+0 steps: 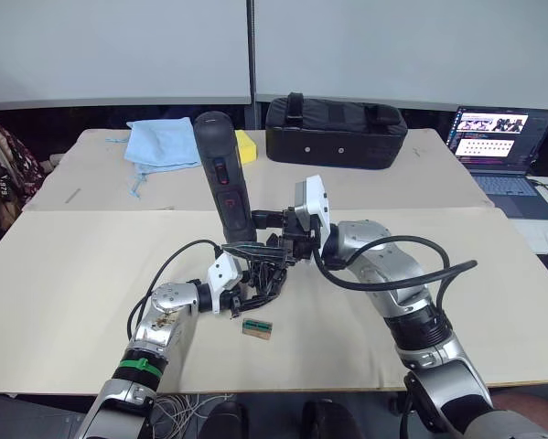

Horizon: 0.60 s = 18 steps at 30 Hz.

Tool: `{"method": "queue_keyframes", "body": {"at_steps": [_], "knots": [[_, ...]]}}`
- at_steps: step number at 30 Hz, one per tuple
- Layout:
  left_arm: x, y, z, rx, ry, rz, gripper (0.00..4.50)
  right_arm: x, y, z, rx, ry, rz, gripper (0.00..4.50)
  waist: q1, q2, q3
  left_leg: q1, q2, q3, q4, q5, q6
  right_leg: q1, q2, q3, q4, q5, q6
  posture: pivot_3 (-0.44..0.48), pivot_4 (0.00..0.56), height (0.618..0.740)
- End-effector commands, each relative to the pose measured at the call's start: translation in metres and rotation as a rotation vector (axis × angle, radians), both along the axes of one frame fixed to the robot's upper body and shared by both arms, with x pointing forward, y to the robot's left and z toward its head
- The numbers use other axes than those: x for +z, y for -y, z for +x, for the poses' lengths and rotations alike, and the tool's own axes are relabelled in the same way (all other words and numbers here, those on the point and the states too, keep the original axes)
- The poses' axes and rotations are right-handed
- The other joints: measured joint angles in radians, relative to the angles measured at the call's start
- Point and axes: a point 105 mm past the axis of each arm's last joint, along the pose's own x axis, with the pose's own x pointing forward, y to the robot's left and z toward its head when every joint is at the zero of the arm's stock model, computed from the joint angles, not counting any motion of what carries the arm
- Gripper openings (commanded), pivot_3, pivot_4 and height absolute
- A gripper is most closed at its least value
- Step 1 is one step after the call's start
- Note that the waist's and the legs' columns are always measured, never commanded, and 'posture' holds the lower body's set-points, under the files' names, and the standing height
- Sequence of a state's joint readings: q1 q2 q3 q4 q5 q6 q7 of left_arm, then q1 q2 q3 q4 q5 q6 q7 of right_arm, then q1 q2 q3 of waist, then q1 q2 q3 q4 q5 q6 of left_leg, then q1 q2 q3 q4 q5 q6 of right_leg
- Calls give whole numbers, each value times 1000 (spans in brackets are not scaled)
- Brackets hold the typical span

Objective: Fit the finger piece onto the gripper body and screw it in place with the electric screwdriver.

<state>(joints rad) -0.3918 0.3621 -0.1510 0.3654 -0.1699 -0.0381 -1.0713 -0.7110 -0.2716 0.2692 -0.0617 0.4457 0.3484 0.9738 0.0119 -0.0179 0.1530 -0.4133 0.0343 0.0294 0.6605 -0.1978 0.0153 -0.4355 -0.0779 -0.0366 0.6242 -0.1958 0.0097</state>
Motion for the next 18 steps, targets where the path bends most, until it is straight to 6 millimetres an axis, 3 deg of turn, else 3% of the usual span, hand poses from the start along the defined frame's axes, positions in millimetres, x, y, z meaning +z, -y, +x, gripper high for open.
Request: {"method": "queue_keyframes", "body": {"at_steps": [1,12,18], "knots": [[-15,6,-10,-39,-67,17,2267,-45,10,15,-103,-110,-197,1922,0,0,-1,0,0,0,0,0,0,0,0,0,0,0,0,0,150,740],[-15,7,-10,-38,-66,13,2267,-38,11,18,-121,-123,-169,1922,1,1,-4,0,0,0,0,0,-1,0,-1,0,0,-1,0,0,150,740],[-15,4,-9,-20,-65,14,2267,-13,10,14,-82,-83,-81,1922,1,1,-4,-1,0,0,0,0,-1,-1,-1,0,0,-1,0,0,150,740]]}}
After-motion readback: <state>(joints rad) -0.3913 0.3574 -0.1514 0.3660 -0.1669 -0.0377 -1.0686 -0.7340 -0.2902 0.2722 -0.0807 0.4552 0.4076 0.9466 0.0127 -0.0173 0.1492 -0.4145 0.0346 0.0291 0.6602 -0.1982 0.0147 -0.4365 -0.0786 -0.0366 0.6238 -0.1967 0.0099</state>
